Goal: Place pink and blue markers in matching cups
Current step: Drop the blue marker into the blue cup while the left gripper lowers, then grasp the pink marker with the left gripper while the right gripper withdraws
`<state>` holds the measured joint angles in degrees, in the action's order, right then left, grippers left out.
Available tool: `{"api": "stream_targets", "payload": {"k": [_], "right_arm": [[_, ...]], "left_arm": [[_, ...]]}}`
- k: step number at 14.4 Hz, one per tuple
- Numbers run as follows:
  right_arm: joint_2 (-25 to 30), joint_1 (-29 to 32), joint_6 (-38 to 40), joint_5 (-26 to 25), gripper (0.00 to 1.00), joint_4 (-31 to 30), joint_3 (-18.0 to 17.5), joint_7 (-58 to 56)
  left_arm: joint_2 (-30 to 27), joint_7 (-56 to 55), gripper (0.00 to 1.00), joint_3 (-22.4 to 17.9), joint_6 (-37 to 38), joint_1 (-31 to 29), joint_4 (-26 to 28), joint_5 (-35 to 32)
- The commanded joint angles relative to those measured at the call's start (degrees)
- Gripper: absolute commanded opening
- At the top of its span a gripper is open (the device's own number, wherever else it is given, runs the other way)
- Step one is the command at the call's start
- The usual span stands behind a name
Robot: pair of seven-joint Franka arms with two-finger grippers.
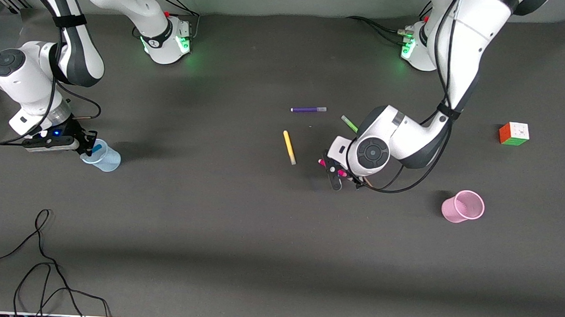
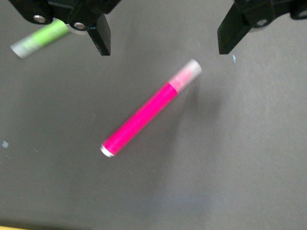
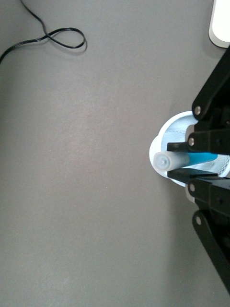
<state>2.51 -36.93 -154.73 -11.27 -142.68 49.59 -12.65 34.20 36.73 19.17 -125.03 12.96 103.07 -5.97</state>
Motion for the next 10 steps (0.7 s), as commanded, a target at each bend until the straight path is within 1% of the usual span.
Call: {"api": "stream_targets", "payload": {"k": [1, 4, 5, 6, 8, 9, 10], "right_arm": [[0.7, -0.7, -0.6, -1.4, 1.0, -0.4, 1.0, -0.4], [1.6, -1.2, 2.3, -1.4, 1.0, 1.5, 0.5, -0.2], [1.9, -1.8, 5.6, -1.4, 1.0, 3.4, 0.3, -0.2], [2.0, -2.7, 11.2, -1.3, 1.0, 6.9, 0.2, -0.1], [1.6, -5.8, 26.0, -0.7, 1.0, 16.9, 0.1, 0.6], [1.0, -8.0, 33.1, 0.0, 1.0, 22.5, 0.1, 0.9], [0.5, -9.8, 37.8, 1.7, 1.0, 26.9, 0.1, 1.6]], "left_arm": [[1.0, -2.2, 0.98, -0.7, -4.2, 0.8, 0.2, -1.1], [2.4, -2.7, 0.97, -1.1, -6.3, 1.7, 0.5, -1.2], [3.1, -3.4, 0.97, -1.7, -6.9, 2.1, 0.5, -1.5], [3.5, -4.3, 0.97, -1.9, -7.0, 2.7, 0.6, -2.6], [4.2, -5.9, 0.97, -1.9, -7.2, 3.3, 1.0, -3.4], [4.3, -5.9, 0.97, -1.9, -7.2, 3.7, 1.2, -3.4], [4.3, -5.9, 0.95, -1.9, -7.2, 3.6, 1.1, -3.3]]}}
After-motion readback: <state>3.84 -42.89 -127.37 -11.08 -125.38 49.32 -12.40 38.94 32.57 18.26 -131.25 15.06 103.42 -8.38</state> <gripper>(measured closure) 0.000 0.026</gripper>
